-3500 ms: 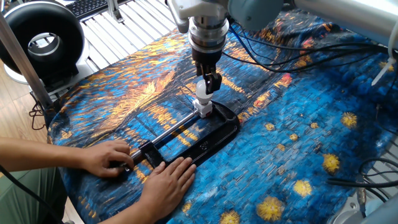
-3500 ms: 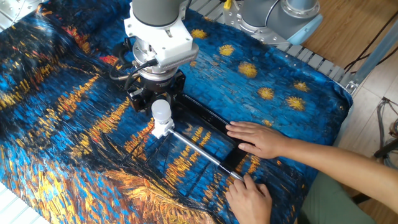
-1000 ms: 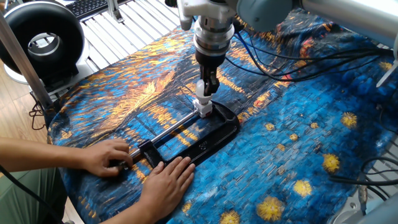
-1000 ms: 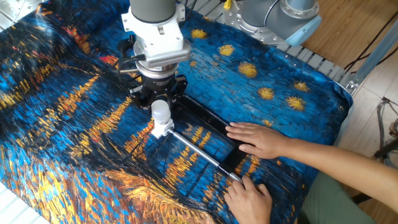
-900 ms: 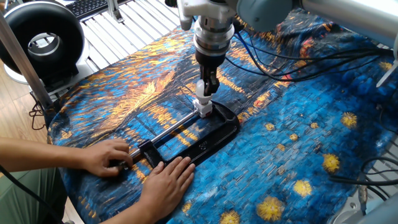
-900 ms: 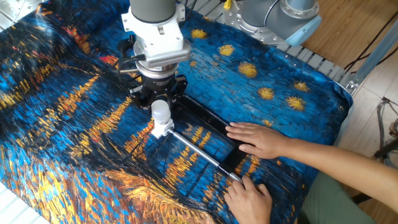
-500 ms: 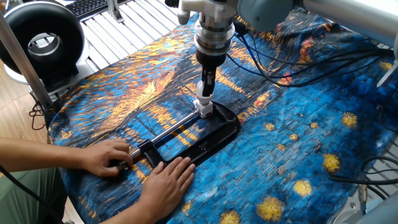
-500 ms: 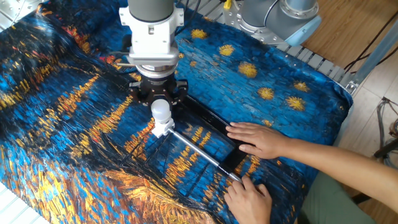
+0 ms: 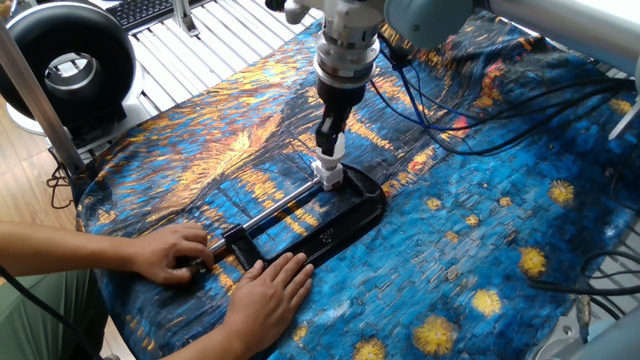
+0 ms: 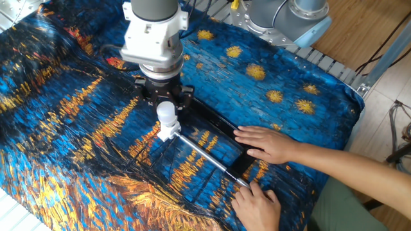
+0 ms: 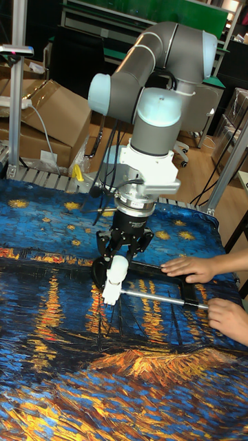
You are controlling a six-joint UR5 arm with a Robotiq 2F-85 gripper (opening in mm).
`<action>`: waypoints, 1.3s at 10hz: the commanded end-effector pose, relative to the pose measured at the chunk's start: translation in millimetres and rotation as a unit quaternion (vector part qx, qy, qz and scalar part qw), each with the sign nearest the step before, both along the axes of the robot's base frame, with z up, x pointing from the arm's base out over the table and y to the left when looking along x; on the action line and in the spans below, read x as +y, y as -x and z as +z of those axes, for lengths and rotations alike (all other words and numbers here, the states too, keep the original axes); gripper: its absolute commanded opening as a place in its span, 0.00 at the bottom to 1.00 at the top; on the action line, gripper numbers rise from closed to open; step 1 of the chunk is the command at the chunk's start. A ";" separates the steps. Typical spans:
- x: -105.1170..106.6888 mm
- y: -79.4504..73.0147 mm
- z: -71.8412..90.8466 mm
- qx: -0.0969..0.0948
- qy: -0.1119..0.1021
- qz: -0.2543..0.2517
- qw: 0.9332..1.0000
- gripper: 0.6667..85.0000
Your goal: Install the light bulb by rotating it
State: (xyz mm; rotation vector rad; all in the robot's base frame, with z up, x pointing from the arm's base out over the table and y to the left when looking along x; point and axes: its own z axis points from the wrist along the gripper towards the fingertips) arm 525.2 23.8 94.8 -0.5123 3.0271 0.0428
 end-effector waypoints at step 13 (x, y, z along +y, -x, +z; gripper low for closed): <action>12.5 17.5 9.1 0.053 -0.034 -0.018 0.998 0.77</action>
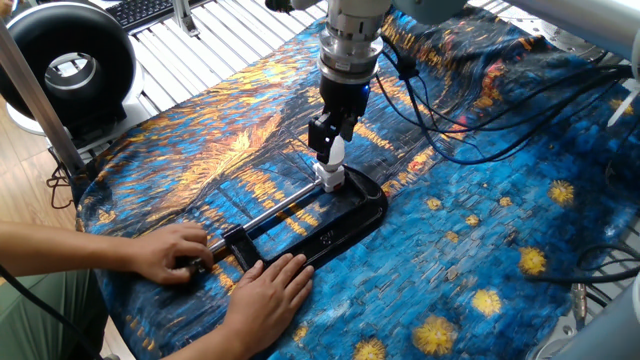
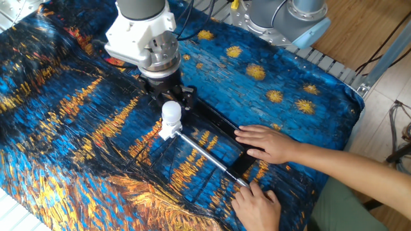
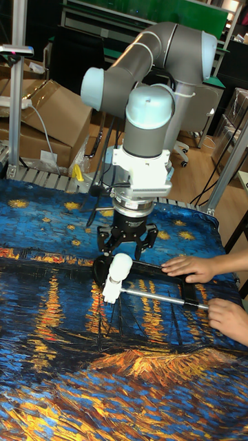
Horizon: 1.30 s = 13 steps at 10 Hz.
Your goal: Install the light bulb by rotating it
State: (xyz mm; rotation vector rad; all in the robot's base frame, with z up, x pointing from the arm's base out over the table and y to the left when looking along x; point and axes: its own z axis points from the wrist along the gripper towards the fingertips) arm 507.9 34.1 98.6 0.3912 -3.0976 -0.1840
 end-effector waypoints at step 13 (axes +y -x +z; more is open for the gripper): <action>1.5 -3.7 15.7 -0.048 0.088 0.399 0.911 0.75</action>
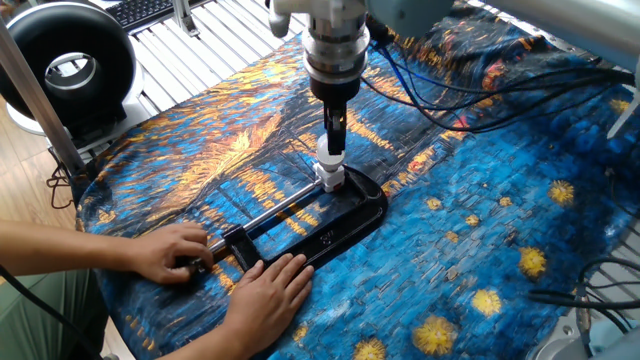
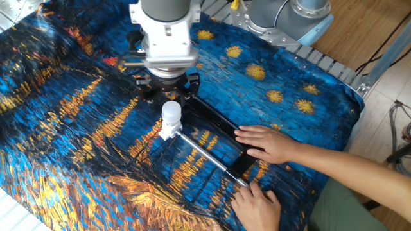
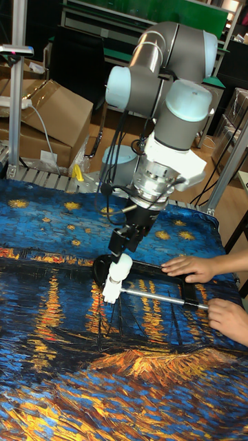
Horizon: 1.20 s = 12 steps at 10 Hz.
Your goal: Install the light bulb by rotating it
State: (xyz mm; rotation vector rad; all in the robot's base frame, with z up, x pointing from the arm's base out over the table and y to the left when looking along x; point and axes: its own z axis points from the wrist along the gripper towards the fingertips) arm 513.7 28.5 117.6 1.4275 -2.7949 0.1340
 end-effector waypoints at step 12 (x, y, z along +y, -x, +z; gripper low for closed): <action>1.9 -8.0 -18.8 -0.031 0.010 0.157 0.987 0.75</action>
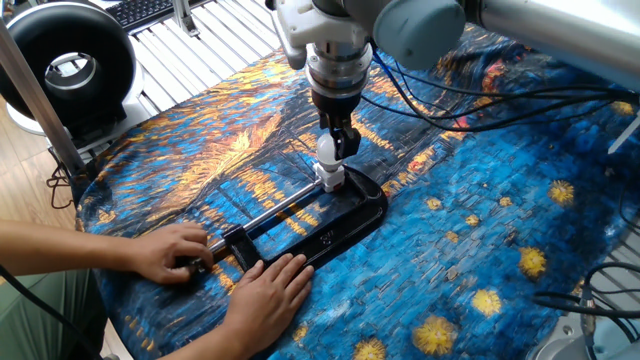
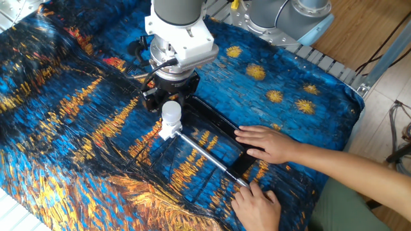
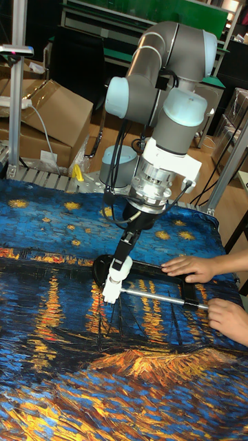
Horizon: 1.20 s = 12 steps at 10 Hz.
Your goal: Install the light bulb by rotating it
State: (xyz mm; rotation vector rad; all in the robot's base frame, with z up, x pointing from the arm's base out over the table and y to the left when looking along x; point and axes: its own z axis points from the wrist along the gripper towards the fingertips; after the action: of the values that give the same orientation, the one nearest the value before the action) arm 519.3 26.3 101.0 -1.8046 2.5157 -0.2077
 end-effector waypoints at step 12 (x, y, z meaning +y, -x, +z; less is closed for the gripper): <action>7.3 -5.4 -6.5 -0.017 0.001 0.017 1.000 0.64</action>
State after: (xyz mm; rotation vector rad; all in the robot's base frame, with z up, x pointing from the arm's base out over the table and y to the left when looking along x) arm 524.6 32.1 94.5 -1.8398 2.4585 -0.2510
